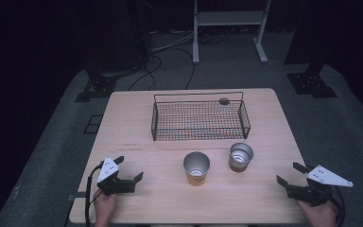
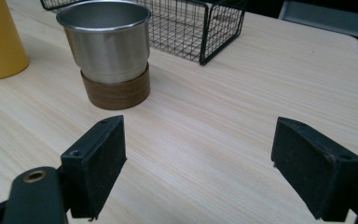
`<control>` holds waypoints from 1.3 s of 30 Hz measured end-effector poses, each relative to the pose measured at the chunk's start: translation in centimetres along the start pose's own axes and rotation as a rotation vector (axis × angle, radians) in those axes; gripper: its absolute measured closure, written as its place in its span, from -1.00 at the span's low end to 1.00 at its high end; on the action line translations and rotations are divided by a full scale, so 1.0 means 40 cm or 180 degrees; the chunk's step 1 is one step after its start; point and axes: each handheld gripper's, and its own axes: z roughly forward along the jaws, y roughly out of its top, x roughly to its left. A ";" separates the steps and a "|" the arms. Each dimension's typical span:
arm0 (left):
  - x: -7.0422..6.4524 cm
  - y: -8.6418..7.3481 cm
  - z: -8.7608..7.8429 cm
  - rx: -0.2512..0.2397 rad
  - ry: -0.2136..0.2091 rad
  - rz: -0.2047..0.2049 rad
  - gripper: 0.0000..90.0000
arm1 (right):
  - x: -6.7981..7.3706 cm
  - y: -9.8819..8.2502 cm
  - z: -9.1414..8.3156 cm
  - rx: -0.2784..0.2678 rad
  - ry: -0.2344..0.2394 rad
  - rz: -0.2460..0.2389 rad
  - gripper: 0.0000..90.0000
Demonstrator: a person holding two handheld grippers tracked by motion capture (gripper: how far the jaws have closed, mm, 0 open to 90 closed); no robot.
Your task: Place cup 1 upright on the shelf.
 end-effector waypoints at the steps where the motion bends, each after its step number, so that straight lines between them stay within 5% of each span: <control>1: 0.000 0.000 0.000 0.0002 -0.0001 0.0002 -1.00 | 0.000 -0.001 0.002 0.0013 0.0012 -0.0017 -0.63; 39: -0.002 0.000 0.000 -0.0003 -0.0029 0.0040 -1.00 | 0.094 0.053 0.045 0.0182 0.0446 -0.0236 -0.70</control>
